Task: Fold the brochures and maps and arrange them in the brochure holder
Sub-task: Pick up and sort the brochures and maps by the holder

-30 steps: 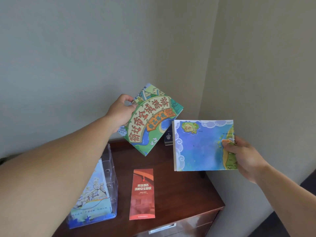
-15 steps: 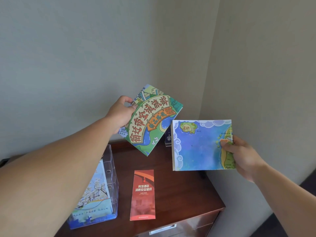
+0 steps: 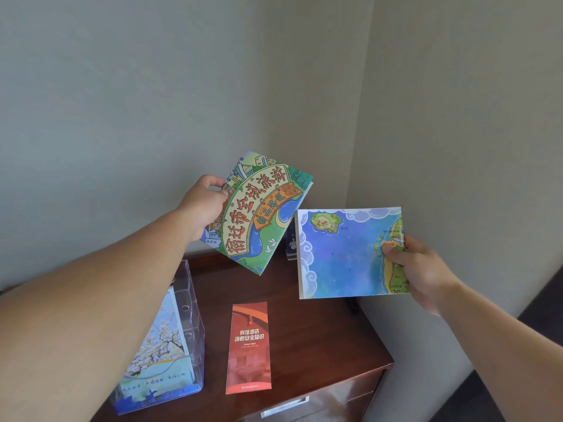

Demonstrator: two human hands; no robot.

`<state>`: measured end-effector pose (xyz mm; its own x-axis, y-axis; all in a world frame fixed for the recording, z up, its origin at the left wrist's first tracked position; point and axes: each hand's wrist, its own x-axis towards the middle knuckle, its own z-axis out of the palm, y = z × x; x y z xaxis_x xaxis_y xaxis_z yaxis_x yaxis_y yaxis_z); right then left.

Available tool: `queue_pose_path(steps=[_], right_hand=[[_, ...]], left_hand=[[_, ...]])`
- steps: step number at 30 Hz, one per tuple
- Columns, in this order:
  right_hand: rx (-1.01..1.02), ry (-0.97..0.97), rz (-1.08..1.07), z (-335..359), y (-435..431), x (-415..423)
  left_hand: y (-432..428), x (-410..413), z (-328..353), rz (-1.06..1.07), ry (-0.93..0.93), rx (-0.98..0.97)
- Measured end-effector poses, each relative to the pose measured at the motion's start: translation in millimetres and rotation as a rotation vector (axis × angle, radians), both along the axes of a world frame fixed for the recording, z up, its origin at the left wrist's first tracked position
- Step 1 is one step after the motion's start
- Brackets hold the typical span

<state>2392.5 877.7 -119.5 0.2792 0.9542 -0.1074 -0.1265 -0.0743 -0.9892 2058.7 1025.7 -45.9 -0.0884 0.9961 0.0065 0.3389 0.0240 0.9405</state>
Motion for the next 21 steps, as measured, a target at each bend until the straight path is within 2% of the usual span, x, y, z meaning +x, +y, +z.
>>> queue_pose_path(steps=[10, 21], right_hand=[[-0.006, -0.020, -0.021, -1.2, 1.5, 2.9], [0.033, 0.013, 0.014, 8.5, 0.1, 4.0]], left_hand=[[-1.9, 1.5, 2.7, -0.007, -0.069, -0.037], [-0.7, 1.7, 1.1, 0.015, -0.067, -0.051]])
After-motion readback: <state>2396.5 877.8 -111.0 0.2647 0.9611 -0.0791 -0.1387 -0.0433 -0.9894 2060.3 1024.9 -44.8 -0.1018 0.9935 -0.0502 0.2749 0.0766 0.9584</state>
